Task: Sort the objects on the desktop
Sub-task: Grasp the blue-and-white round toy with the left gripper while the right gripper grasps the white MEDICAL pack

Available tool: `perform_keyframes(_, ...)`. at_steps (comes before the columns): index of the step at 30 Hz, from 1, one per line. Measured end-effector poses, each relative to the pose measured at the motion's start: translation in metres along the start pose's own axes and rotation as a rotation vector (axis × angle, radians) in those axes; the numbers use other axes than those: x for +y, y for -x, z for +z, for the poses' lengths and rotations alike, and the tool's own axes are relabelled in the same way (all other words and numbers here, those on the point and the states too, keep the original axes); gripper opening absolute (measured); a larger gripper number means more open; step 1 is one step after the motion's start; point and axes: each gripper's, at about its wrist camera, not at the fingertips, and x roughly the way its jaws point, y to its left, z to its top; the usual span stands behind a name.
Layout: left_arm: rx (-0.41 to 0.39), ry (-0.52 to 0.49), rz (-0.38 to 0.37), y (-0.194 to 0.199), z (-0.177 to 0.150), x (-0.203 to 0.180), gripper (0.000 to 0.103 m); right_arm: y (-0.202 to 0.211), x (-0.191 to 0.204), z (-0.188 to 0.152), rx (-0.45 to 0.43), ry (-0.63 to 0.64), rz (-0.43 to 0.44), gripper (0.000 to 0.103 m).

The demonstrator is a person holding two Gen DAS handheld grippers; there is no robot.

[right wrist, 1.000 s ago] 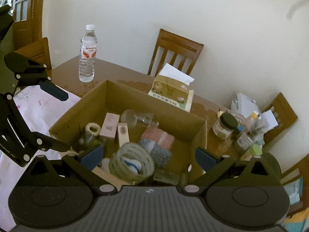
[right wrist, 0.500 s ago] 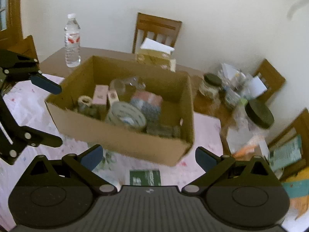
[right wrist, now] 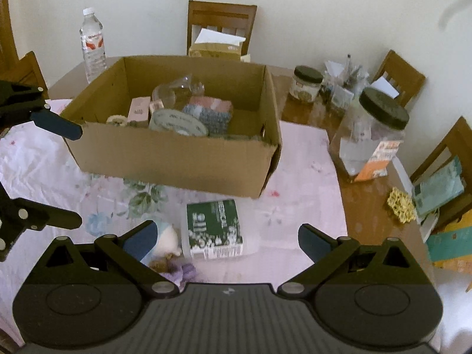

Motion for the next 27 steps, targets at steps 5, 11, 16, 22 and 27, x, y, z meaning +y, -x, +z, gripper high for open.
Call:
perform_keyframes(5,0.016,0.025,-0.006,-0.008,-0.002,-0.001,0.093,-0.009,-0.005,-0.007,0.017,-0.008,0.013,0.103)
perform_keyframes(11,0.034,0.037,-0.003,-0.018,-0.004,-0.004,0.093,-0.025,-0.012,-0.009,0.033,-0.005,0.039,0.103)
perform_keyframes(16,0.055,0.050,0.009,-0.025,-0.006,-0.004,0.093,-0.044,-0.014,-0.005,0.043,0.014,0.059,0.103)
perform_keyframes(22,0.078,0.064,0.020,-0.030,-0.010,-0.003,0.093,-0.064,-0.010,0.001,0.048,0.063,0.094,0.103)
perform_keyframes(27,0.089,0.076,0.024,-0.035,-0.013,-0.002,0.093,-0.078,-0.006,0.005,0.060,0.097,0.107,0.103)
